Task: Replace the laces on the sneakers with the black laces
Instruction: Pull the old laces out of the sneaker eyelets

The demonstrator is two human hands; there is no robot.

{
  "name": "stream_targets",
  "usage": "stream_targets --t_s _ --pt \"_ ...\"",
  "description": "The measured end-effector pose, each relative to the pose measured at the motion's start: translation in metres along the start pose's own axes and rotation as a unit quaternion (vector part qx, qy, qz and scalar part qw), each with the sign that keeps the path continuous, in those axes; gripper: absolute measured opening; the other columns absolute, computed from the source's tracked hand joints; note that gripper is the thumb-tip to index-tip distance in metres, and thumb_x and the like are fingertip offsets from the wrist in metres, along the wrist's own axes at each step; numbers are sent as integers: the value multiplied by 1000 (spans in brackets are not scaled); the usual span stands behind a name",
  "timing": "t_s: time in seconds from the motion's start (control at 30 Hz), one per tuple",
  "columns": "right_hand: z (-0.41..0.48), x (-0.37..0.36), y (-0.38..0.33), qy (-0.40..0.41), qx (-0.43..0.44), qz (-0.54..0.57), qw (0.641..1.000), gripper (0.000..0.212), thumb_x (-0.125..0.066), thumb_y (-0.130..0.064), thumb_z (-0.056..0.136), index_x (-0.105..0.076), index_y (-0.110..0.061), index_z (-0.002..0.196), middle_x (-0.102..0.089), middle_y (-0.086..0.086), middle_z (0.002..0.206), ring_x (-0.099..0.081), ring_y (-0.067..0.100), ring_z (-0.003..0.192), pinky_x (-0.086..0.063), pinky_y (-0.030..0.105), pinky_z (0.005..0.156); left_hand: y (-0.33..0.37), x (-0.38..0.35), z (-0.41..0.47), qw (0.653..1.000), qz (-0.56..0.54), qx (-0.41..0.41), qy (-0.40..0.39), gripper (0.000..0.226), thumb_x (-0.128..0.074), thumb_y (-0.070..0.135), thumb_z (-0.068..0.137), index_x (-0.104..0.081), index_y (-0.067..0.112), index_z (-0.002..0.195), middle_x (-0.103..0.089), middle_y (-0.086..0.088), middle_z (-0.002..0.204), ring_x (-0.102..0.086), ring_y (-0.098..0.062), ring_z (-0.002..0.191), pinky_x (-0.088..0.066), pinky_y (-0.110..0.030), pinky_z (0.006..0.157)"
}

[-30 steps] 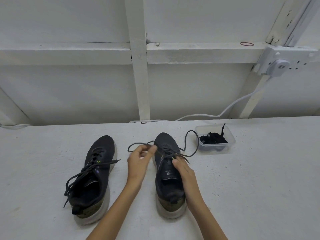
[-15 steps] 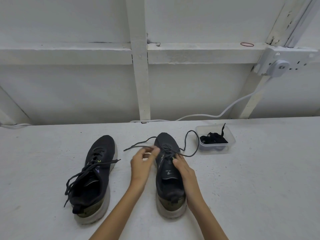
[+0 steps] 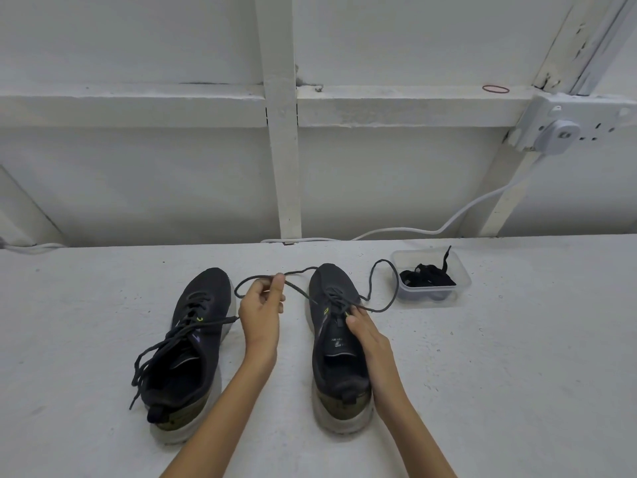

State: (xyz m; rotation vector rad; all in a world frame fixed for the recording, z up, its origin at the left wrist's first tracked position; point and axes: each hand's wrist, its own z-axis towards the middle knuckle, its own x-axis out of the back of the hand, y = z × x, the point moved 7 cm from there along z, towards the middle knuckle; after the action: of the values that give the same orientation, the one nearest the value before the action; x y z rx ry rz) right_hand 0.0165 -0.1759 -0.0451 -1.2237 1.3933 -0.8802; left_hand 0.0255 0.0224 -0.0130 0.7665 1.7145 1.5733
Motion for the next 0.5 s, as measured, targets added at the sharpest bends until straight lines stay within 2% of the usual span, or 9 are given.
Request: stream_targets --t_s 0.07,0.13,0.2,0.27,0.3,0.37,0.43,0.5 --pt "-1 0 1 -1 -3 -15 1000 72 -66 -62 72 -58 -28 135 -54 -14 141 -47 7 133 -33 40 117 -8 -1 -4 1000 -4 29 -8 27 -63 34 92 -58 12 76 -53 1 64 -43 -12 58 -42 -23 63" --pt "2 3 6 7 -16 -31 999 60 -63 -65 76 -64 -32 126 -62 -11 132 -55 10 126 -39 41 112 -21 -2 -11 997 -9 76 -15 32 -66 38 89 -57 12 72 -53 1 63 -44 -13 58 -43 -26 64" --pt "7 10 6 46 -34 -55 997 35 -58 -54 88 -72 -31 110 -71 -9 113 -63 12 112 -48 31 100 -32 -9 -23 993 -3 110 -49 37 -67 41 87 -56 11 69 -52 1 60 -46 -14 60 -43 -28 64" --pt "14 19 -5 73 18 -133 988 19 -56 -36 96 -74 -29 101 -71 -11 103 -64 9 105 -48 15 88 -34 -18 -38 991 18 94 -97 37 -68 43 84 -60 10 70 -58 2 64 -51 -12 66 -45 -26 65" --pt "18 21 -12 73 57 -170 981 15 -59 -27 96 -74 -28 98 -71 -11 102 -64 7 104 -48 14 87 -32 -23 -45 990 23 76 -115 33 -69 43 82 -64 11 76 -64 5 72 -56 -11 70 -46 -23 67" --pt "25 22 -24 63 113 -240 962 16 -68 -19 90 -76 -32 91 -70 -12 100 -64 2 99 -51 26 90 -30 -30 -54 989 29 45 -136 19 -70 37 84 -70 21 94 -70 9 95 -64 -8 90 -50 -18 75" --pt "34 21 -32 60 130 -311 940 15 -72 -22 85 -75 -36 84 -70 -14 93 -65 2 89 -54 33 84 -32 -36 -59 985 16 38 -168 31 -71 39 85 -64 29 113 -65 10 119 -60 -7 112 -51 -24 93" --pt "41 15 -41 57 146 -391 907 8 -72 -26 84 -76 -33 84 -70 -13 90 -65 4 82 -55 35 77 -32 -43 -63 976 29 35 -212 48 -71 45 83 -53 37 127 -53 15 136 -49 -2 127 -41 -25 107"
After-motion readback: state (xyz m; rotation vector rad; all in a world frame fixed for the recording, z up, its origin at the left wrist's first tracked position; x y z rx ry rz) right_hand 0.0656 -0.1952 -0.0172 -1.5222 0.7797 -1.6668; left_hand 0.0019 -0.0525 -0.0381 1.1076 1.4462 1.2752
